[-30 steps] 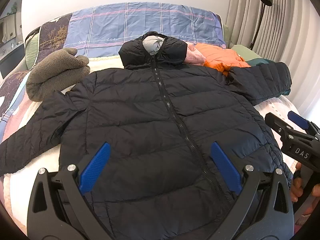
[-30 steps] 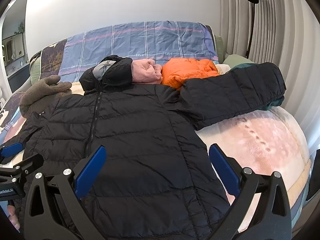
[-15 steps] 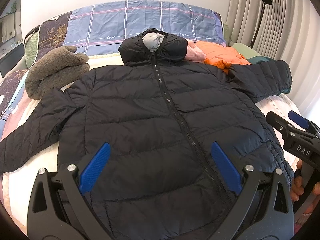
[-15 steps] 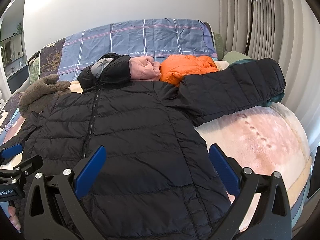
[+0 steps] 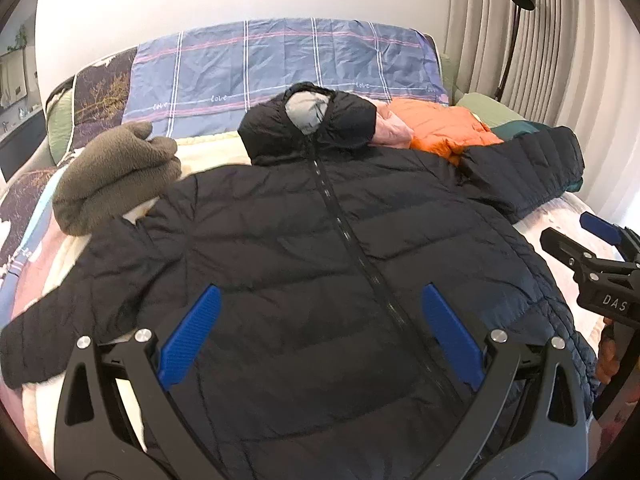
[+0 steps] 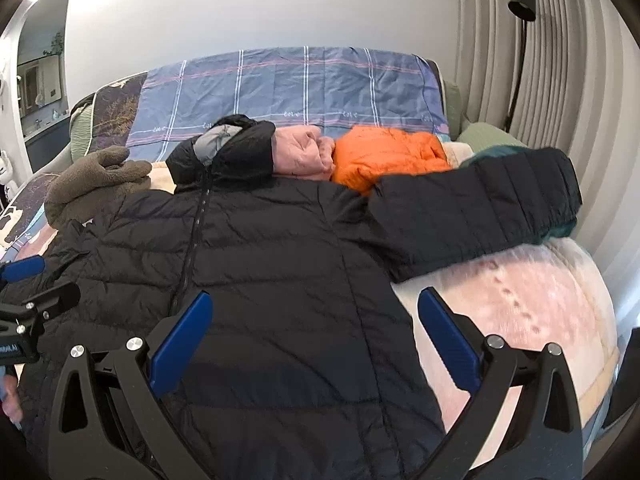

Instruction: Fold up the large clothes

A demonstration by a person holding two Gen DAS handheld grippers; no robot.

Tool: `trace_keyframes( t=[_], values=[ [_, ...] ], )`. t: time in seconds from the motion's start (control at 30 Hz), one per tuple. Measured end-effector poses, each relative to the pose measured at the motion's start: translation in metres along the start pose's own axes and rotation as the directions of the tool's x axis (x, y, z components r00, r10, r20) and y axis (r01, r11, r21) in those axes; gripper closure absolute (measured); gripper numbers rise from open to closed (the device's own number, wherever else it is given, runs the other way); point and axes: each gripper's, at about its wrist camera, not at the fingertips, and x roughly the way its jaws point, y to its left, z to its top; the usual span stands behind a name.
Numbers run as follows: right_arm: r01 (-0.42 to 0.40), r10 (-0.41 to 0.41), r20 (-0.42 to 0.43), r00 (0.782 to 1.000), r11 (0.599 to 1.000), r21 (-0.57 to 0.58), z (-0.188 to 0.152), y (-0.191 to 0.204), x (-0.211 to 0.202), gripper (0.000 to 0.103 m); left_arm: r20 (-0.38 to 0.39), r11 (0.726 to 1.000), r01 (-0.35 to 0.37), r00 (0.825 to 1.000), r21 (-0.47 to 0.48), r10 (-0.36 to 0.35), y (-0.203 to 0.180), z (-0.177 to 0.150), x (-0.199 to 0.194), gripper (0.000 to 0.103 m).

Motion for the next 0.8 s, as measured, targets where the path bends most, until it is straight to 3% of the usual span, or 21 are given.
trace_keyframes(
  t=[0.17,0.37,0.5,0.57,0.67,0.7,0.73,0.77,0.8],
  values=[
    [-0.02,0.021,0.035,0.999,0.999,-0.037,0.017,0.002,0.006,0.001,0.026,1.0,-0.018,1.0,0.024,0.017,0.001,0.016,0.0,0.002],
    [-0.14,0.142,0.026,0.989,0.988,-0.07,0.049,0.002,0.036,0.001,-0.011,0.995,-0.062,0.998,0.074,0.063,0.001,0.035,0.023,0.002],
    [-0.25,0.251,0.009,0.968,0.966,-0.063,0.092,-0.002,0.075,0.001,-0.025,0.996,-0.063,0.998,0.058,0.065,0.024,0.078,0.055,0.002],
    [-0.364,0.365,-0.027,0.931,0.931,0.029,0.124,-0.009,0.111,0.001,-0.021,0.999,-0.05,0.999,0.016,0.05,0.044,0.105,0.073,0.005],
    [-0.505,0.529,-0.042,0.847,0.828,0.246,0.161,-0.017,0.166,0.006,-0.067,0.99,0.09,0.993,-0.108,-0.098,0.082,0.148,0.116,0.007],
    [-0.515,0.547,-0.048,0.836,0.811,0.279,0.17,-0.017,0.179,0.008,-0.083,0.977,0.128,0.986,-0.172,-0.144,0.097,0.161,0.137,0.008],
    [-0.526,0.57,-0.062,0.819,0.79,0.314,0.183,-0.016,0.203,0.016,-0.089,0.967,0.144,0.982,-0.212,-0.166,0.108,0.17,0.151,0.009],
    [-0.529,0.579,-0.071,0.812,0.782,0.33,0.194,-0.014,0.223,0.025,-0.093,0.956,0.158,0.978,-0.246,-0.186,0.117,0.178,0.166,0.01],
    [-0.525,0.579,-0.079,0.812,0.782,0.337,0.202,-0.011,0.237,0.028,-0.099,0.948,0.163,0.976,-0.273,-0.196,0.127,0.188,0.185,0.01]
  ],
)
